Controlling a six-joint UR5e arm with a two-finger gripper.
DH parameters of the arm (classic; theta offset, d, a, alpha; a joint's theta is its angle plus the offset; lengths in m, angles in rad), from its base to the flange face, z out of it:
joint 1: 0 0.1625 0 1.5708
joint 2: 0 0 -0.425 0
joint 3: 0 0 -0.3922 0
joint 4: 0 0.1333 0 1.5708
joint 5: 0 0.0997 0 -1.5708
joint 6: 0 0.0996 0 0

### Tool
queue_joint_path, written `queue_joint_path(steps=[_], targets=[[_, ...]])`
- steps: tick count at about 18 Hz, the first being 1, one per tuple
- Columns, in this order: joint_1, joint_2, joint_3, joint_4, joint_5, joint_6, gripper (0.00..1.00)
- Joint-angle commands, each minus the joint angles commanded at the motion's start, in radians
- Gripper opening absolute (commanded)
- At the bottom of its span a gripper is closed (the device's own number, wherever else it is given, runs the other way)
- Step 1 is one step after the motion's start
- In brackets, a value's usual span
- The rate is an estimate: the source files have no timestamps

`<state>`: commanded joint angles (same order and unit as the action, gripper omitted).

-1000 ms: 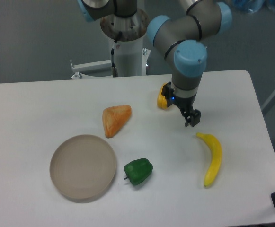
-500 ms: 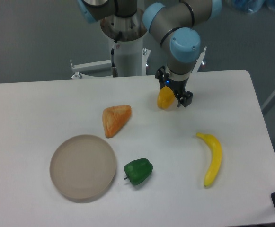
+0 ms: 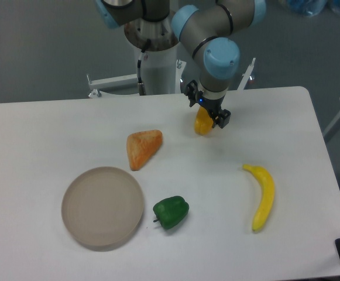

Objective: Pick up the yellow pepper from the table
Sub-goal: 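Lift the yellow pepper up off the table in the gripper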

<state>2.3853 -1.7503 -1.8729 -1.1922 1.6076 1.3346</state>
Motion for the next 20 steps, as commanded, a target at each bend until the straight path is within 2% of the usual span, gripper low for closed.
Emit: queue_joint_path(steps=[1, 4, 7, 11, 13, 17, 18, 19, 20], targets=[[0.0, -0.002, -0.02, 0.038, 0.0, -0.003, 1.0], [0.0, -0.003, -0.04, 0.086, 0.038, -0.003, 1.0], [-0.002, -0.008, -0.06, 0.098, 0.118, -0.005, 1.0], [-0.002, -0.008, -0.098, 0.14, 0.118, -0.008, 1.0], [-0.002, -0.009, -0.117, 0.141, 0.118, -0.017, 1.0], [-0.005, -0.015, -0.112, 0.152, 0.118, -0.028, 1.0], [-0.005, -0.018, -0.112, 0.154, 0.118, -0.029, 0.95], [-0.003, -0.018, -0.111, 0.154, 0.118, -0.029, 0.75], [-0.005, -0.018, -0.109, 0.154, 0.118, -0.029, 0.62]])
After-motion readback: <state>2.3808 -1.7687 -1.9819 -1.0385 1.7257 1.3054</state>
